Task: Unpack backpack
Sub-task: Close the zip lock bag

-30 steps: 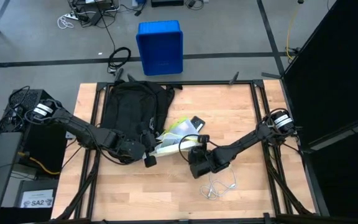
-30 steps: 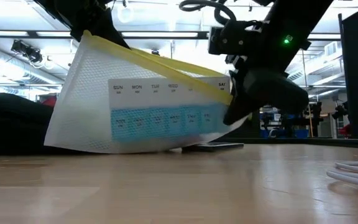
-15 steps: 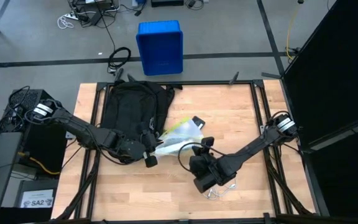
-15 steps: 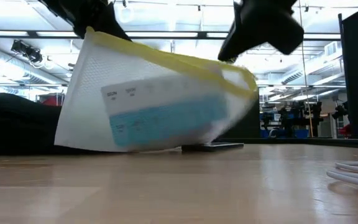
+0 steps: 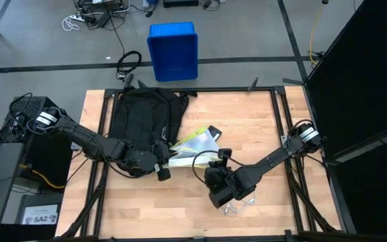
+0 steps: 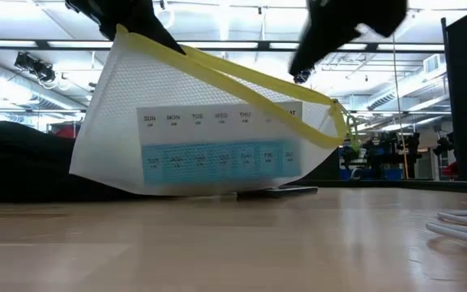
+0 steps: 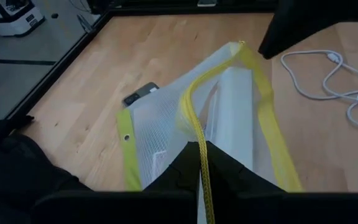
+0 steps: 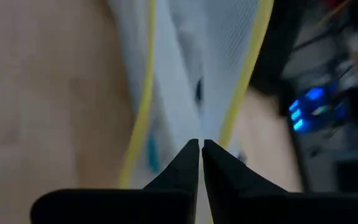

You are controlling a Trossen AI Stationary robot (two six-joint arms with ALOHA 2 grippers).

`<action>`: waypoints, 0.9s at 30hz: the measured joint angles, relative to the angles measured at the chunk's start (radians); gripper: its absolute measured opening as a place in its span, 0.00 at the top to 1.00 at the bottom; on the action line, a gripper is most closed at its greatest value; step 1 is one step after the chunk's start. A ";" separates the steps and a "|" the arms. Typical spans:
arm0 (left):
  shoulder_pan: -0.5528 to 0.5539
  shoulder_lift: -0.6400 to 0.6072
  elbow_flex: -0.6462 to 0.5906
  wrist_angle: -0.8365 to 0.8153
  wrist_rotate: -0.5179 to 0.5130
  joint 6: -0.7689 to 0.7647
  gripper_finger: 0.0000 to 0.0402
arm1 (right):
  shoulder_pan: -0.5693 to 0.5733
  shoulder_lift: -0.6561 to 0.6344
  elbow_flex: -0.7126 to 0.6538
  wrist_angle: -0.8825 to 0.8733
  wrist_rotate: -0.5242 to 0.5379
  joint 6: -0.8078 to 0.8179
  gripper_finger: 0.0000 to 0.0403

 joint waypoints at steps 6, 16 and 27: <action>0.000 0.000 -0.001 -0.010 0.000 -0.012 1.00 | 0.019 -0.002 -0.016 -0.290 -0.087 0.411 0.98; 0.000 0.000 -0.002 -0.016 0.000 -0.012 1.00 | 0.042 -0.021 -0.092 -0.323 -0.023 0.633 0.63; 0.000 0.000 -0.002 -0.037 0.000 -0.016 1.00 | 0.062 -0.290 -0.379 0.140 -0.083 0.589 0.48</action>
